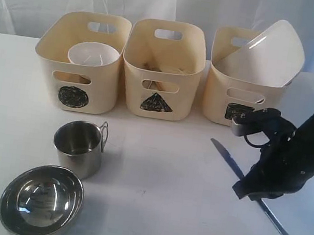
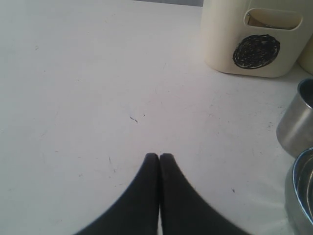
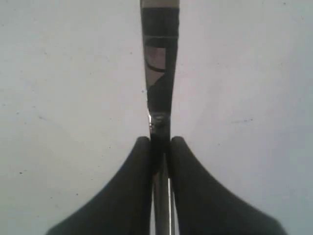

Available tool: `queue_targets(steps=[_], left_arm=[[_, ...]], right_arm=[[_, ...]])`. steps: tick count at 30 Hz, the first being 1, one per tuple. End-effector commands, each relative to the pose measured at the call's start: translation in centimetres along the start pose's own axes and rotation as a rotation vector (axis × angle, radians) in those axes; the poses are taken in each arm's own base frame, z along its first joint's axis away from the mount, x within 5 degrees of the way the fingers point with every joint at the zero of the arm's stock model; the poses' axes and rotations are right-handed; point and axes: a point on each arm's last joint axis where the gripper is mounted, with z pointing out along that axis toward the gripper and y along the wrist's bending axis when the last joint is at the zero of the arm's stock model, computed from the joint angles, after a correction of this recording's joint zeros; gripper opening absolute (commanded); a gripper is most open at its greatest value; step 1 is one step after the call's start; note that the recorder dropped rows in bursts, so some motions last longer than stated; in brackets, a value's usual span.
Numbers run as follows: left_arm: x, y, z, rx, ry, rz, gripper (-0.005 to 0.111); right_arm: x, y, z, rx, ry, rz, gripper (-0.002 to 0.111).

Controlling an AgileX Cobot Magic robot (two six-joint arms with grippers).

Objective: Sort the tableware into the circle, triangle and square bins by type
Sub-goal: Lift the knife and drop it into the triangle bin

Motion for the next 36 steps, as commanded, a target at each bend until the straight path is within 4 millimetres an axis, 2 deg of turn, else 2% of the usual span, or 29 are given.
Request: queue_targets(steps=[1,7,15,19,27,36], left_arm=[[0.1,0.0,0.0,0.002,-0.004,-0.002,0.0],[0.1,0.0,0.0,0.002,-0.004,-0.002,0.0],[0.1,0.0,0.0,0.002,-0.004,-0.002,0.0],[0.1,0.0,0.0,0.002,-0.004,-0.002,0.0],[0.1,0.0,0.0,0.002,-0.004,-0.002,0.0],[0.1,0.0,0.0,0.002,-0.004,-0.002,0.0]], right_arm=[[-0.6,0.6,-2.2,-0.021,-0.081,0.02,0.0],[-2.9,1.1,-5.4,-0.068,-0.241,-0.002,0.0],[-7.4,1.2,-9.8,-0.041,-0.485,-0.032,0.0],[-9.8,1.8,-11.3,-0.047,-0.582,-0.041,0.0],[-15.3,1.8,-11.7,-0.021,-0.81,0.037,0.0],[-21.2,2.0,-9.4,0.013,-0.929,0.048,0.0]])
